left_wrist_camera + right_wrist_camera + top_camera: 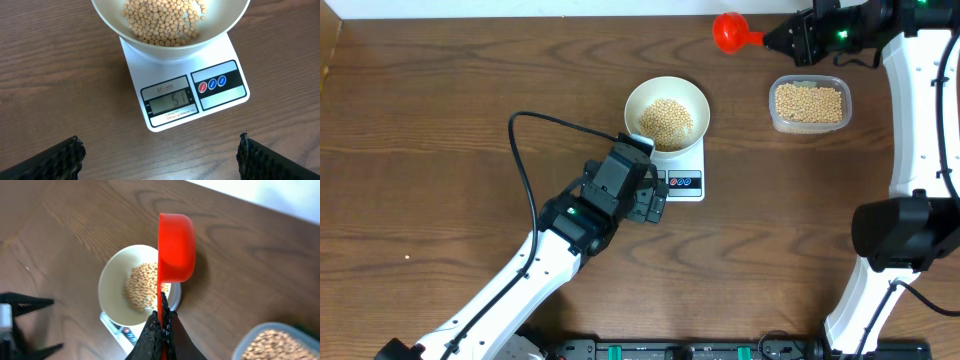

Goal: Scoop item into bowl and weigh 50g on scale

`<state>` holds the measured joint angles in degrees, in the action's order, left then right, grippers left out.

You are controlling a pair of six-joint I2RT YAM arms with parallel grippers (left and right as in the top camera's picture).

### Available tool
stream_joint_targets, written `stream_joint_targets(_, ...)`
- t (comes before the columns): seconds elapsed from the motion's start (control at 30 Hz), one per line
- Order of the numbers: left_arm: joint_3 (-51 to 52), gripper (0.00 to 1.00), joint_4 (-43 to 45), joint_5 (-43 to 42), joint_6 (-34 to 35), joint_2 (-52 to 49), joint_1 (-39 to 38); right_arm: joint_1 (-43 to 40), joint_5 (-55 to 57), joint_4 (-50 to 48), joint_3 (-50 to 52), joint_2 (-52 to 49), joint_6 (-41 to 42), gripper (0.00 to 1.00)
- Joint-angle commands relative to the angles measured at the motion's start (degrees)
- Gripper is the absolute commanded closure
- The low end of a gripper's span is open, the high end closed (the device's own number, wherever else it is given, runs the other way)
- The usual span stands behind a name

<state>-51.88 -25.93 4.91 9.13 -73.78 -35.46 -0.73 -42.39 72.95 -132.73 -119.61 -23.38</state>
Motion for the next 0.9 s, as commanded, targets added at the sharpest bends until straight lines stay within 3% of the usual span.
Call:
stream_joint_targets(0.0,0.13,0.01,-0.24,0.9,-0.31,0.37,0.09,-0.31,1.44,-0.35,0.22,0.35,-7.13,0.99)
stream_joint_targets(0.4,0.13,0.01,-0.24,0.9,-0.31,0.37,0.09,-0.28,1.27,-2.67,0.31,0.35,-9.25,0.99)
stream_joint_targets(0.87,0.13,0.01,-0.24,0.9,-0.31,0.37,0.09,-0.28,-5.81,-12.02,0.33,0.35,0.59,0.99)
